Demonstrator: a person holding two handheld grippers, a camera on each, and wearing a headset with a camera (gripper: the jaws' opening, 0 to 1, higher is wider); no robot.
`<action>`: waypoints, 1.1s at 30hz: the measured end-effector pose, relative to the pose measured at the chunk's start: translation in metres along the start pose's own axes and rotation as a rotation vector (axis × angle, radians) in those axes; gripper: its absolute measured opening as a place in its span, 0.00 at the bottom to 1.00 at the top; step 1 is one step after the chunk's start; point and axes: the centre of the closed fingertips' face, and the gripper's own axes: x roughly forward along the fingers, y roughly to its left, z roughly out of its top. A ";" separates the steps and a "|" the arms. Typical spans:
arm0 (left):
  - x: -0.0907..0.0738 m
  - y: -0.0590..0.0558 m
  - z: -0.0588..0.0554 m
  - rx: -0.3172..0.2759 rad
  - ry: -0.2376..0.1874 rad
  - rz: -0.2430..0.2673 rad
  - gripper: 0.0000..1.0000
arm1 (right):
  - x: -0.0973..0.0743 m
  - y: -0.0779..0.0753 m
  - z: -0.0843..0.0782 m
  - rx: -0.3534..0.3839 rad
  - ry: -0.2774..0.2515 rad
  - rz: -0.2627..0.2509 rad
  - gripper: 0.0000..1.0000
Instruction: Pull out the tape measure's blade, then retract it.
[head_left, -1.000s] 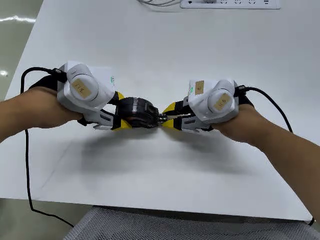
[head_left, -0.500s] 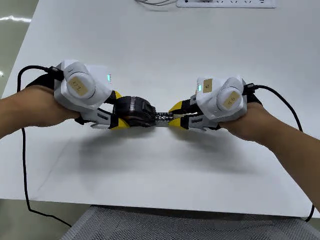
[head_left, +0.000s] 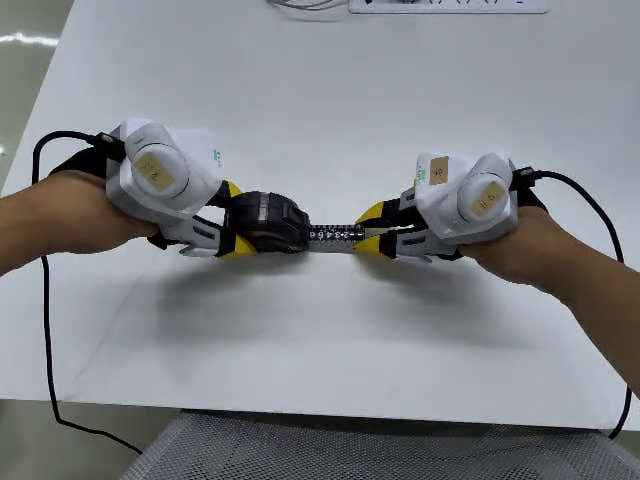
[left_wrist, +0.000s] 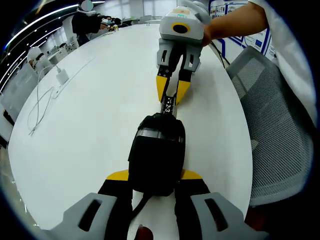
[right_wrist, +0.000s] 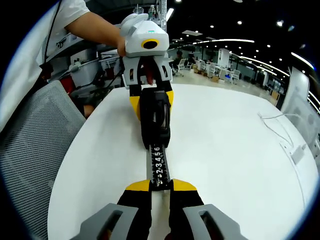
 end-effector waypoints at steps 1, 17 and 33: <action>0.000 0.000 0.000 0.000 0.000 0.000 0.27 | -0.001 0.000 -0.001 0.000 0.001 -0.001 0.08; 0.000 0.000 0.000 0.000 0.001 0.000 0.27 | -0.018 0.001 -0.012 0.009 0.023 -0.018 0.08; 0.000 -0.001 0.000 0.005 0.010 0.000 0.27 | -0.035 0.000 -0.027 0.033 0.036 -0.043 0.08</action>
